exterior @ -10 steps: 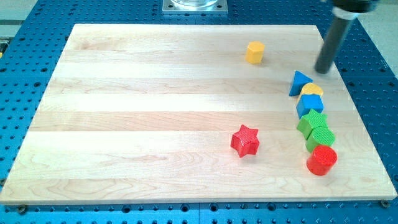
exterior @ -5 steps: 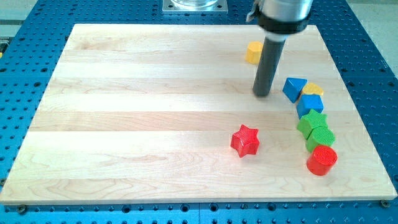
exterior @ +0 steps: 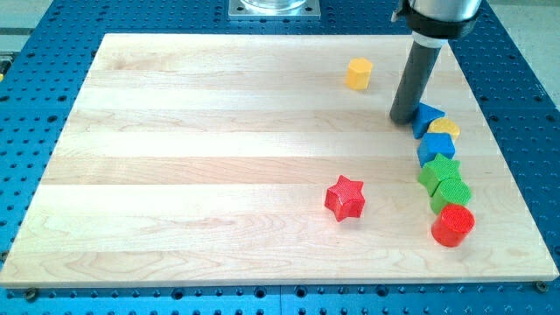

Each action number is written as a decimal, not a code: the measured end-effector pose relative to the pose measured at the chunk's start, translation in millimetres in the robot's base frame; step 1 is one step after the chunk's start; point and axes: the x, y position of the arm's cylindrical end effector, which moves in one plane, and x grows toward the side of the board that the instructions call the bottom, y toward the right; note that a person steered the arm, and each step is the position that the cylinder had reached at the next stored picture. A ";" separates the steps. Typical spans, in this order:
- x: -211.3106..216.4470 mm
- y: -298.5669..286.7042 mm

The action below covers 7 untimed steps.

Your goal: Adjust the blue triangle at the top of the yellow heart

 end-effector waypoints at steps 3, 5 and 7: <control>-7.3 9.4; -9.6 -39.8; -85.6 -74.6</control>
